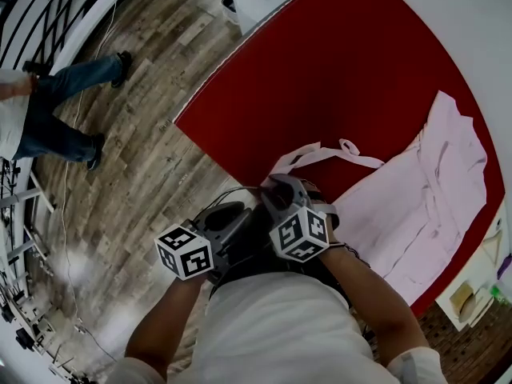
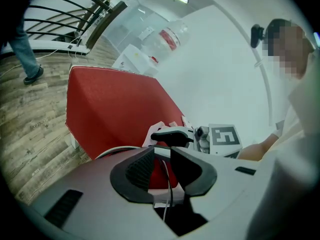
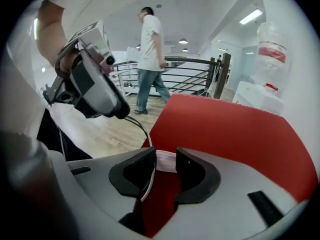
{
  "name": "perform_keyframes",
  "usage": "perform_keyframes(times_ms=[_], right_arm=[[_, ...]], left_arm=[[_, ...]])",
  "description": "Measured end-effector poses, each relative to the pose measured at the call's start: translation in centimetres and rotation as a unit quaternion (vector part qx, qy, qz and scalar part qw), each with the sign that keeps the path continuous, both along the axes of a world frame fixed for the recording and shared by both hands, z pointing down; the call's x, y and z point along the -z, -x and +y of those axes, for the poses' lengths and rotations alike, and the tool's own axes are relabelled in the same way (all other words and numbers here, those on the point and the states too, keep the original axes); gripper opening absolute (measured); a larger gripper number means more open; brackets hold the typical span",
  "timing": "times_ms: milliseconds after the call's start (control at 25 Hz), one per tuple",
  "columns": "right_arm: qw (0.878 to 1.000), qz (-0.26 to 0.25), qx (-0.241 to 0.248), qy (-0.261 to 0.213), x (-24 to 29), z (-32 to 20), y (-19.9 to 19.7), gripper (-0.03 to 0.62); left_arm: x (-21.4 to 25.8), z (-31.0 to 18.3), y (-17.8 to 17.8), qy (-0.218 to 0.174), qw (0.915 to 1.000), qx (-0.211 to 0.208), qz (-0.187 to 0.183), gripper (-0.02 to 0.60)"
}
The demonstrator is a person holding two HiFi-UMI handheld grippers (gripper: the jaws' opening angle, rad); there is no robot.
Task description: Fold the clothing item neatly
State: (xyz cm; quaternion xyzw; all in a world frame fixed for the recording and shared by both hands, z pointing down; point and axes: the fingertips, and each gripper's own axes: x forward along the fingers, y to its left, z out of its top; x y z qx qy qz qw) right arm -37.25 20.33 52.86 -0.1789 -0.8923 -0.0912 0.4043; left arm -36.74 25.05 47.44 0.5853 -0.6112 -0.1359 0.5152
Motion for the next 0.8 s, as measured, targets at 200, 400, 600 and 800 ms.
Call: perform_keyframes(times_ms=[200, 400, 600, 800], right_arm=[[0.999, 0.013, -0.046, 0.017, -0.4, -1.8, 0.2, 0.11], [1.0, 0.012, -0.006, -0.003, -0.7, -1.4, 0.0, 0.111], [1.0, 0.008, 0.012, 0.006, -0.2, -0.6, -0.2, 0.123], [1.0, 0.017, 0.018, 0.008, -0.6, -0.2, -0.2, 0.124]], left_arm=[[0.0, -0.6, 0.3, -0.003, 1.0, -0.003, -0.002, 0.091], [-0.2, -1.2, 0.5, -0.005, 1.0, -0.002, -0.001, 0.091], [-0.2, -1.7, 0.6, -0.007, 1.0, -0.002, 0.0, 0.091], [-0.5, -2.3, 0.8, -0.007, 1.0, -0.004, -0.002, 0.091]])
